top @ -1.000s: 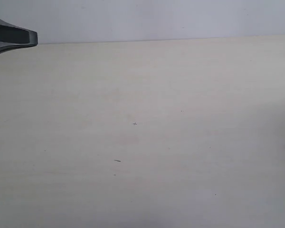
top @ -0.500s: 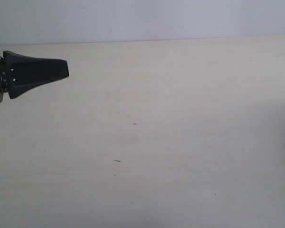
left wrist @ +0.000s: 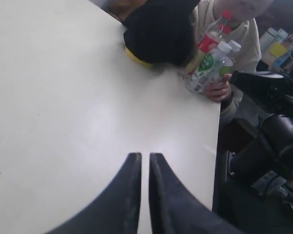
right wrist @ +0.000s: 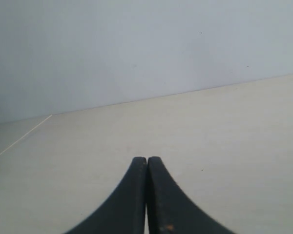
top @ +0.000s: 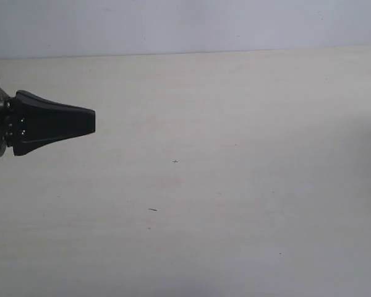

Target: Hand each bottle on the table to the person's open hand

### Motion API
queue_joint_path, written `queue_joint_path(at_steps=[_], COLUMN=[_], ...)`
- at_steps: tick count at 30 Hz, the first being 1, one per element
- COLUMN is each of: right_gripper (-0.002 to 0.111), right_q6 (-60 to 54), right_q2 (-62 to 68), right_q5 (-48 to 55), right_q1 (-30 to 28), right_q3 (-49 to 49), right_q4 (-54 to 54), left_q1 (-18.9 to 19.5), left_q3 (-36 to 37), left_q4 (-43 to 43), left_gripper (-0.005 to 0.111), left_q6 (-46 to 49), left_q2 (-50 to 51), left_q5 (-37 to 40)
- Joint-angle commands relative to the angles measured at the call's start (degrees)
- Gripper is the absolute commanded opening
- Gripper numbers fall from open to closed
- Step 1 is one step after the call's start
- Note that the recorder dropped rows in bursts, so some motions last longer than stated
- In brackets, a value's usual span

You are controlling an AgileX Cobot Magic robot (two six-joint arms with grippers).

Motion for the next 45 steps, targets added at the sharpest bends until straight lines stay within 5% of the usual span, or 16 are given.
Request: queue_joint_path(at_steps=[1, 8, 23, 29, 45], right_gripper=[0.0, 0.0, 0.0, 0.0, 0.0], right_q6=[-0.41, -0.41, -0.41, -0.41, -0.41], right_q2=[-0.32, -0.32, -0.32, -0.32, -0.32], right_q5=[-0.15, -0.15, -0.15, -0.15, -0.15], right_q1=[0.1, 0.1, 0.1, 0.1, 0.1], right_q3=[0.32, 0.32, 0.32, 0.32, 0.32], right_q4=[-0.35, -0.35, -0.35, -0.35, -0.35], left_q1=[-0.39, -0.39, -0.39, -0.29, -0.29], left_q3=[0.05, 1.18, 19.68, 25.64, 29.11], left_q4=[-8.23, -9.59, -9.79, -9.79, -9.79], left_gripper=[0.009, 0.009, 0.009, 0.009, 0.009], left_q6=[1.89, 1.55, -5.96, -5.96, -9.05], left_q2=[-1.2, -11.91, -64.84, -75.14, -75.69], left_q5=[-9.02, -28.57, -67.46, -68.8, -61.28])
